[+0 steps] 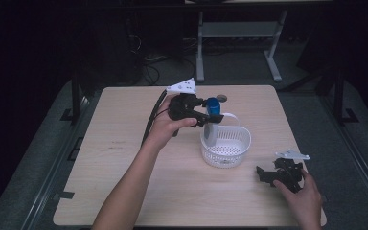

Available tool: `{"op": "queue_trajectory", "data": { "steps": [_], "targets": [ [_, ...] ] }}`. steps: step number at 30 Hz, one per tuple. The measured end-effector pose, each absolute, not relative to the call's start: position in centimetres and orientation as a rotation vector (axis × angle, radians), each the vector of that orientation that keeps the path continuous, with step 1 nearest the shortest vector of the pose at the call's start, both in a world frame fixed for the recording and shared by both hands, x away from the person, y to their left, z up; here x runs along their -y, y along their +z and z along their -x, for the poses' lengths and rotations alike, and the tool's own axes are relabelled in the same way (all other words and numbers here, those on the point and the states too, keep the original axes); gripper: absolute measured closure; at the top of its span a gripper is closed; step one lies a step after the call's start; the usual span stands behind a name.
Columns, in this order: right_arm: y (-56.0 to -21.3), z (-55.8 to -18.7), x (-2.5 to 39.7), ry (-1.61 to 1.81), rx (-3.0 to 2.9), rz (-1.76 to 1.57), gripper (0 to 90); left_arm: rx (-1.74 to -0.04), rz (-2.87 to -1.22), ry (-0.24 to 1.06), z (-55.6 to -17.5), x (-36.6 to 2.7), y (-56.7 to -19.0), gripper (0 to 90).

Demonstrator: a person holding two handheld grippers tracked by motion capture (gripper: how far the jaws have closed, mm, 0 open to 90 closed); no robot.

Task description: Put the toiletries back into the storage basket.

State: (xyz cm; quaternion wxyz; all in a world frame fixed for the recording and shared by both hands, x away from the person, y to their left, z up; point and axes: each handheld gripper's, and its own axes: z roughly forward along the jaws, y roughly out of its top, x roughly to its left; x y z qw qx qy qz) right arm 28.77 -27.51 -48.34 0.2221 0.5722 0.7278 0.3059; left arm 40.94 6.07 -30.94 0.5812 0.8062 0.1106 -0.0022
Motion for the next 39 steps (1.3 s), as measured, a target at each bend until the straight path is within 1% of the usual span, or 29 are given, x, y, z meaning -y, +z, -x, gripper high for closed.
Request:
{"op": "queue_trajectory", "data": {
  "steps": [39],
  "targets": [
    [-48.3, -28.8, 27.5, 0.844, -2.010, -1.580, 0.4, -0.286, -1.927, -0.024, -41.2, -5.5, -35.8, 37.7]
  ]
}}
